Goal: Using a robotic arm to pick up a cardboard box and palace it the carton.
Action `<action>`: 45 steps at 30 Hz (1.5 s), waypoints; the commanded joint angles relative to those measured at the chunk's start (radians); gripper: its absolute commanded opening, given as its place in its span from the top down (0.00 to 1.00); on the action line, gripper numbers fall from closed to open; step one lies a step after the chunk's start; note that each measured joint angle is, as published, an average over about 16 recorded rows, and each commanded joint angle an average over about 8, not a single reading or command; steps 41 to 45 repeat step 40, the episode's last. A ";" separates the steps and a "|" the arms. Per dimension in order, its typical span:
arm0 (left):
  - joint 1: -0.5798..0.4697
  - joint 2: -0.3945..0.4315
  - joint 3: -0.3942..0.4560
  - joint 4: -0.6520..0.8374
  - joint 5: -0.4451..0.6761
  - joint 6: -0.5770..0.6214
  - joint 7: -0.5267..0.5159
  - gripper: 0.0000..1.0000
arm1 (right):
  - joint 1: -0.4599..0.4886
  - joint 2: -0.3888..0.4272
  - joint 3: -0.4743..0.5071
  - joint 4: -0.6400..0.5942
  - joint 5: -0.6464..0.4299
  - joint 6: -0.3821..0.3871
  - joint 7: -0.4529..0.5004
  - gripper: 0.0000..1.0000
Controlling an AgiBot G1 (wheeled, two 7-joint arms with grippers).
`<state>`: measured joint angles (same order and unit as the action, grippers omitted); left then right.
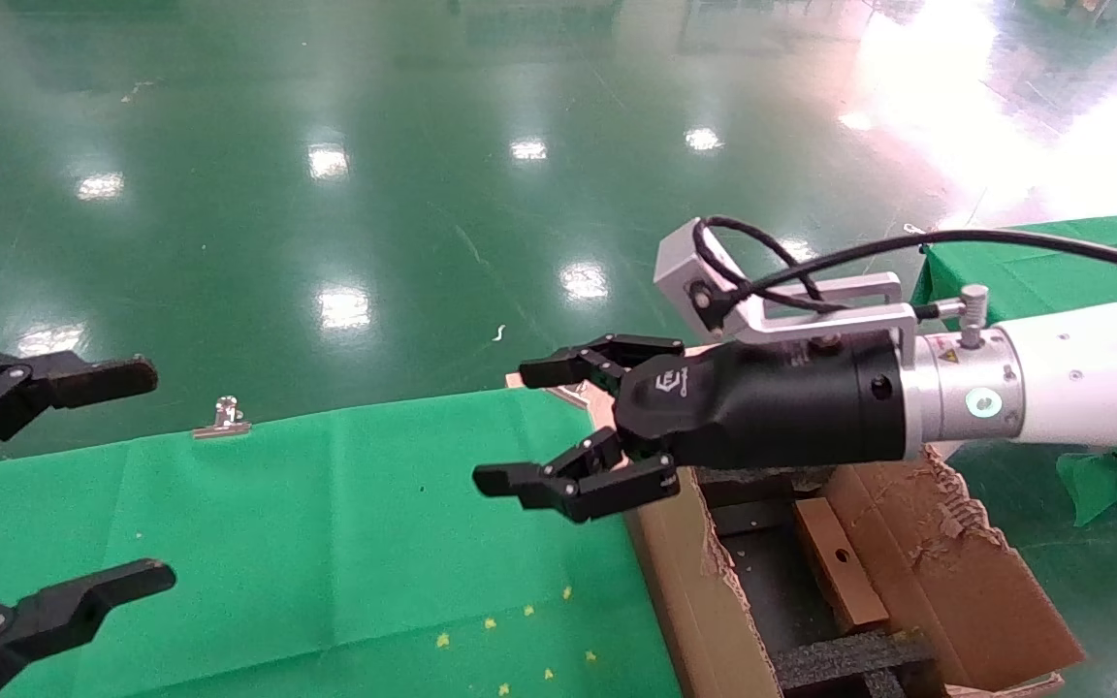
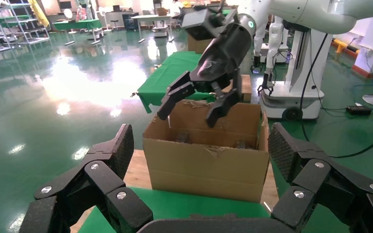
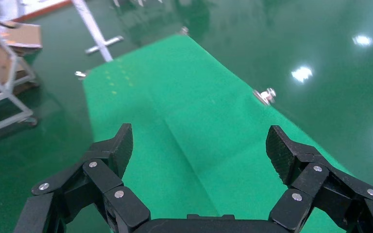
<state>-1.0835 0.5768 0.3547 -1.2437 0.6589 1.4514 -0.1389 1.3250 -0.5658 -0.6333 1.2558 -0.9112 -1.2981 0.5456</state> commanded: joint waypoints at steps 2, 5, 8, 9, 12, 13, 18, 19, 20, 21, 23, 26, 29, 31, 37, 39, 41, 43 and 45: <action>0.000 0.000 0.000 0.000 0.000 0.000 0.000 0.00 | -0.041 -0.007 0.057 0.005 0.029 -0.032 -0.058 0.00; 0.000 0.000 0.000 0.000 0.000 0.000 0.000 0.00 | -0.081 -0.015 0.115 0.009 0.059 -0.064 -0.116 0.00; 0.000 0.000 0.000 0.000 0.000 0.000 0.000 0.00 | -0.122 -0.022 0.172 0.014 0.088 -0.096 -0.174 0.00; 0.000 0.000 0.000 0.000 0.000 0.000 0.000 0.00 | -0.135 -0.024 0.190 0.015 0.097 -0.106 -0.193 0.00; 0.000 0.000 0.000 0.000 0.000 0.000 0.000 0.00 | -0.175 -0.032 0.247 0.020 0.126 -0.138 -0.250 0.00; 0.000 0.000 0.000 0.000 0.000 0.000 0.000 0.00 | -0.189 -0.034 0.266 0.021 0.136 -0.149 -0.270 0.00; 0.000 0.000 0.000 0.000 0.000 0.000 0.000 0.00 | -0.244 -0.044 0.346 0.027 0.176 -0.192 -0.347 0.00; 0.000 0.000 0.000 0.000 0.000 0.000 0.000 0.00 | -0.253 -0.046 0.358 0.028 0.182 -0.199 -0.358 0.00; 0.000 0.000 0.000 0.000 0.000 0.000 0.000 0.00 | -0.261 -0.047 0.369 0.029 0.187 -0.204 -0.367 0.00; 0.000 0.000 0.000 0.000 0.000 0.000 0.000 0.00 | -0.266 -0.048 0.376 0.030 0.191 -0.208 -0.372 0.00; 0.000 0.000 0.000 0.000 0.000 0.000 0.000 0.00 | -0.273 -0.049 0.386 0.030 0.196 -0.214 -0.378 0.00; 0.000 0.000 0.000 0.000 0.000 0.000 0.000 0.00 | -0.275 -0.050 0.389 0.031 0.199 -0.215 -0.378 0.00; 0.000 0.000 0.000 0.000 0.000 0.000 0.000 0.00 | -0.270 -0.049 0.382 0.030 0.196 -0.212 -0.373 0.00; 0.000 0.000 0.000 0.000 0.000 0.000 0.000 0.00 | -0.267 -0.049 0.377 0.030 0.194 -0.210 -0.371 0.00; 0.000 0.000 0.000 0.000 0.000 0.000 0.000 0.00 | -0.260 -0.047 0.367 0.029 0.188 -0.204 -0.365 0.00; 0.000 0.000 0.000 0.000 0.000 0.000 0.000 0.00 | -0.259 -0.047 0.366 0.029 0.187 -0.204 -0.364 0.00; 0.000 0.000 0.000 0.000 0.000 0.000 0.000 0.00 | -0.259 -0.047 0.365 0.029 0.187 -0.203 -0.364 0.00; 0.000 0.000 0.000 0.000 0.000 0.000 0.000 0.00 | -0.259 -0.047 0.365 0.029 0.187 -0.203 -0.364 0.00; 0.000 0.000 0.000 0.000 0.000 0.000 0.000 0.00 | -0.259 -0.047 0.365 0.029 0.187 -0.203 -0.364 0.00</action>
